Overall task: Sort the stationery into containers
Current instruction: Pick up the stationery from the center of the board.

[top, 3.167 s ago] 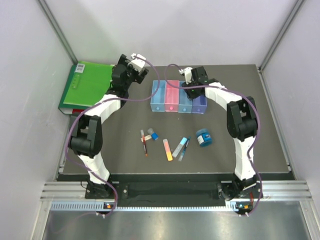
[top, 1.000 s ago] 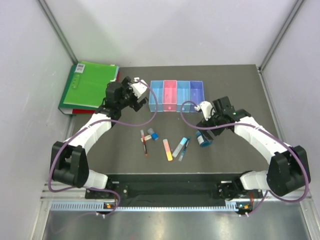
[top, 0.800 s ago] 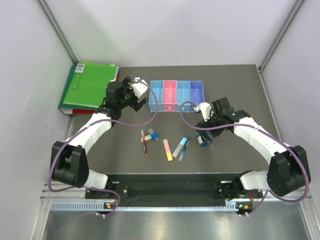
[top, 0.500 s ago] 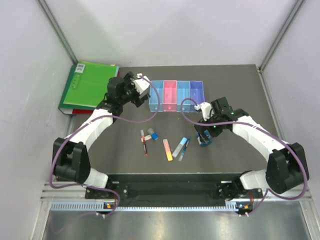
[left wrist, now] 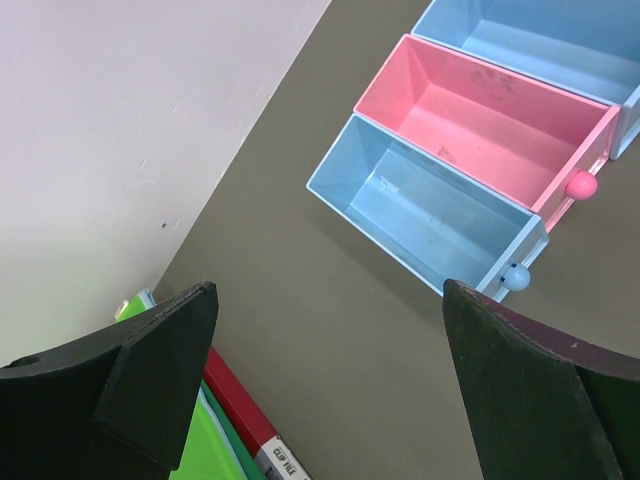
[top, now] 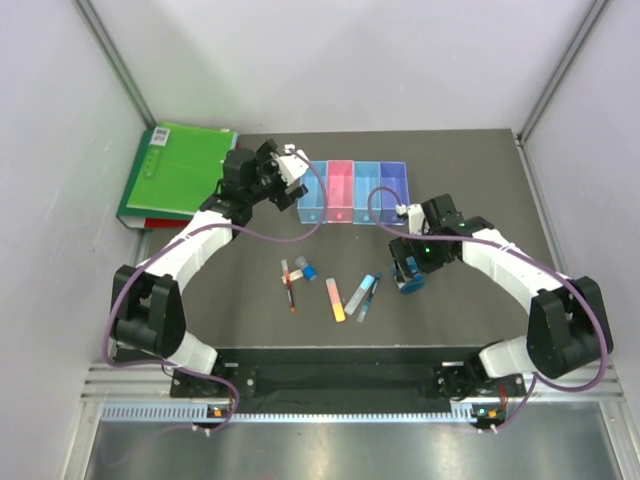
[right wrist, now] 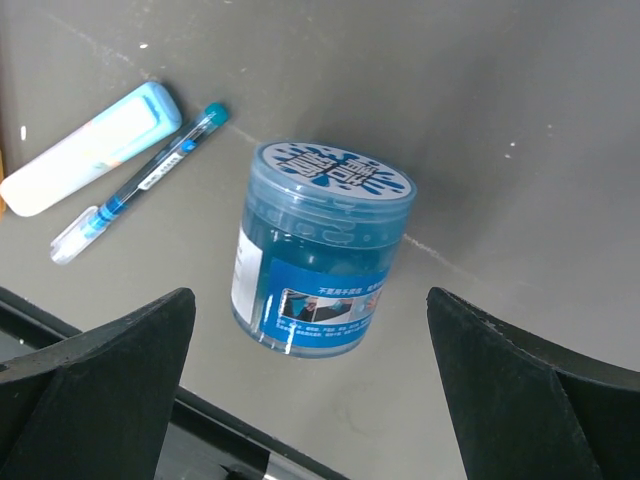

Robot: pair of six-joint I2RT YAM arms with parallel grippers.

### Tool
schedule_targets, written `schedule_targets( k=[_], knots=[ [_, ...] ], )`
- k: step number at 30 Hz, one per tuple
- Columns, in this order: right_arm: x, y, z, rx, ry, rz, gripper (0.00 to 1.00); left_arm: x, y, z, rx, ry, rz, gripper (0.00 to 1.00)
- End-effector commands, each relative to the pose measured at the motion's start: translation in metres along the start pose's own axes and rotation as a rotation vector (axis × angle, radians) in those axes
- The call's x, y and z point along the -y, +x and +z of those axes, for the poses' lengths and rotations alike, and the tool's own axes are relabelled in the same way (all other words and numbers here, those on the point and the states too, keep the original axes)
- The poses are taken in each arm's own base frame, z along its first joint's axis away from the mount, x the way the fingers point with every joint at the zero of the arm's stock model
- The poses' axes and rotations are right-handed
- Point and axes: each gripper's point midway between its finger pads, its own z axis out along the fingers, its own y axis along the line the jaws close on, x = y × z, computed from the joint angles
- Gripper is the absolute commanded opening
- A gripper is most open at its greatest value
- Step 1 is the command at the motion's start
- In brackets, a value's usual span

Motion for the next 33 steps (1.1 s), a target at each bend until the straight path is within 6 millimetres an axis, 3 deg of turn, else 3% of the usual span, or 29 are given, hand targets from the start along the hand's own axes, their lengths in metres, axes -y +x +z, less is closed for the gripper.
schedule_targets(
  k=[1, 11, 20, 25, 31, 33],
  knots=[
    [0.008, -0.004, 0.002, 0.01, 0.04, 0.028, 1.0, -0.012, -0.023, 0.001, 0.058, -0.026, 0.032, 0.99],
    [0.01, 0.011, 0.018, -0.092, 0.034, 0.034, 1.0, -0.015, -0.028, -0.006, 0.085, -0.056, 0.062, 0.99],
    [-0.008, 0.015, 0.025, -0.125, -0.008, -0.018, 0.98, -0.014, -0.02, -0.005, 0.079, -0.072, 0.082, 0.99],
    [-0.01, 0.016, 0.027, -0.129, -0.015, -0.024, 0.88, -0.018, -0.018, 0.002, 0.079, -0.082, 0.083, 0.99],
    [-0.014, 0.016, 0.029, -0.135, -0.028, -0.026, 0.57, -0.027, -0.019, 0.006, 0.085, -0.101, 0.09, 0.99],
    [-0.014, 0.017, 0.029, -0.138, -0.028, -0.024, 0.52, -0.029, -0.019, 0.007, 0.085, -0.106, 0.092, 0.99]
  ],
)
